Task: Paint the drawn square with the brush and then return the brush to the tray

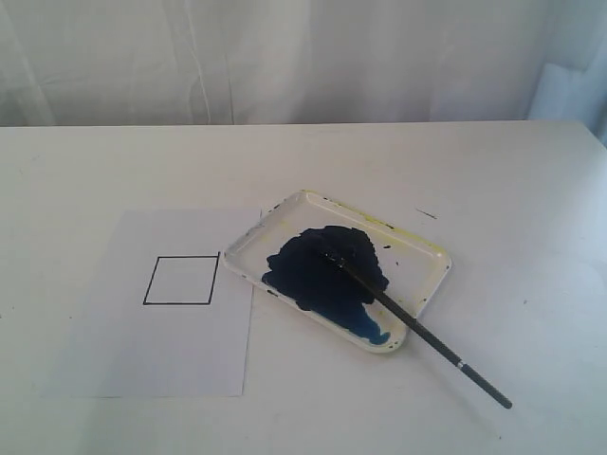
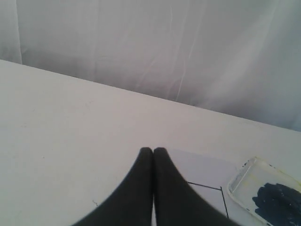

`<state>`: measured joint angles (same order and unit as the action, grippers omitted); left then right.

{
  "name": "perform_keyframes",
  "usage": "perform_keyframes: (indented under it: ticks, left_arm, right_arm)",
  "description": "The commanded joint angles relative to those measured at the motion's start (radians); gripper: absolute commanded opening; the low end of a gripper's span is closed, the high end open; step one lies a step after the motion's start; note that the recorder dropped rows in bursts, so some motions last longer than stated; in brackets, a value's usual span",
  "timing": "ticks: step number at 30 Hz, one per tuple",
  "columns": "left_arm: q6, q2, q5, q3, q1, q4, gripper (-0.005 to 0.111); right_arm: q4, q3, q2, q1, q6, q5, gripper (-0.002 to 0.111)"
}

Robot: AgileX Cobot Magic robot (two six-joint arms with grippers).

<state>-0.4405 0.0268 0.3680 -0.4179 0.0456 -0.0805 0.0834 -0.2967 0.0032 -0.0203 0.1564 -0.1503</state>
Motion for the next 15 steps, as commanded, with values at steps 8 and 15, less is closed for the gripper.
perform_keyframes:
  ticks: [8,15]
  left_arm:
    - [0.216,0.517,0.337,-0.398,0.005,-0.002,0.000]
    - [0.265,0.852,0.456,-0.620,0.005,-0.002,0.000]
  right_arm:
    - [0.006,-0.375,0.264,0.002,-0.082,-0.307,0.000]
    - [0.006,-0.491,0.519,0.002,-0.084,-0.296,0.000]
